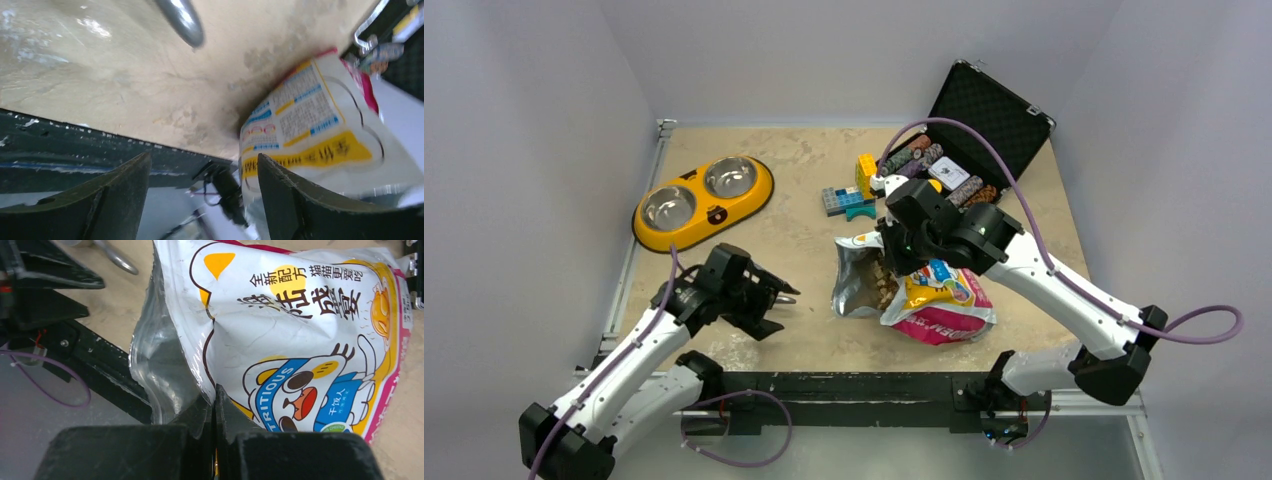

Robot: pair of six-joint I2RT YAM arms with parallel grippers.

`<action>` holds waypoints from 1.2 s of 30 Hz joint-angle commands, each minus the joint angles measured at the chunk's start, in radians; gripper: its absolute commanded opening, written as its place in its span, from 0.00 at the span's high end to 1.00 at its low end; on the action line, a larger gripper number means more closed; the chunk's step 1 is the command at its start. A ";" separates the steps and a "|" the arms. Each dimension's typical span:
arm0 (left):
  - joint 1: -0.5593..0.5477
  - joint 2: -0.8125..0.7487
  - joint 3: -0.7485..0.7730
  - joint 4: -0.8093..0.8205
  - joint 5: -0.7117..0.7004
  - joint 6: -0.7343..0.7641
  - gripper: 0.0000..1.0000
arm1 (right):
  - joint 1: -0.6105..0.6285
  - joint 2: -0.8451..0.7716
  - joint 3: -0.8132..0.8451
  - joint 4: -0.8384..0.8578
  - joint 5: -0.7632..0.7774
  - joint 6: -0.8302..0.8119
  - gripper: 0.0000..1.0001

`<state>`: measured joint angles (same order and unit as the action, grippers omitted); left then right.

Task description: Serve the pet food

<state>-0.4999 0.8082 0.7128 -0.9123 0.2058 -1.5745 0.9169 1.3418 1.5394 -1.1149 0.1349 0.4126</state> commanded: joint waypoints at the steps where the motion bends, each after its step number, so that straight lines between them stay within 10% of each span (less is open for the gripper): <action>1: 0.004 -0.025 -0.148 0.273 -0.047 -0.351 0.19 | -0.001 -0.102 -0.096 0.237 -0.113 0.019 1.00; 14: 0.004 0.151 -0.309 0.437 -0.250 -0.588 0.21 | -0.001 -0.228 -0.153 0.235 -0.110 -0.043 1.00; 18: 0.004 0.178 -0.324 0.485 -0.376 -0.540 0.44 | -0.001 -0.220 -0.149 0.211 -0.116 -0.046 1.00; 25: 0.001 0.513 -0.009 0.448 -0.114 0.209 0.98 | -0.002 -0.254 -0.164 0.227 -0.080 -0.063 1.00; 30: -0.015 0.726 0.136 0.492 0.252 0.673 0.95 | -0.001 -0.272 -0.144 0.263 -0.075 -0.118 1.00; 36: -0.010 0.738 0.210 0.345 0.293 0.943 0.78 | -0.001 -0.276 -0.105 0.231 -0.053 -0.124 1.00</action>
<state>-0.5121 1.5528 0.8482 -0.4801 0.3908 -0.9287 0.9092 1.1122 1.3556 -0.9741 0.0868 0.3088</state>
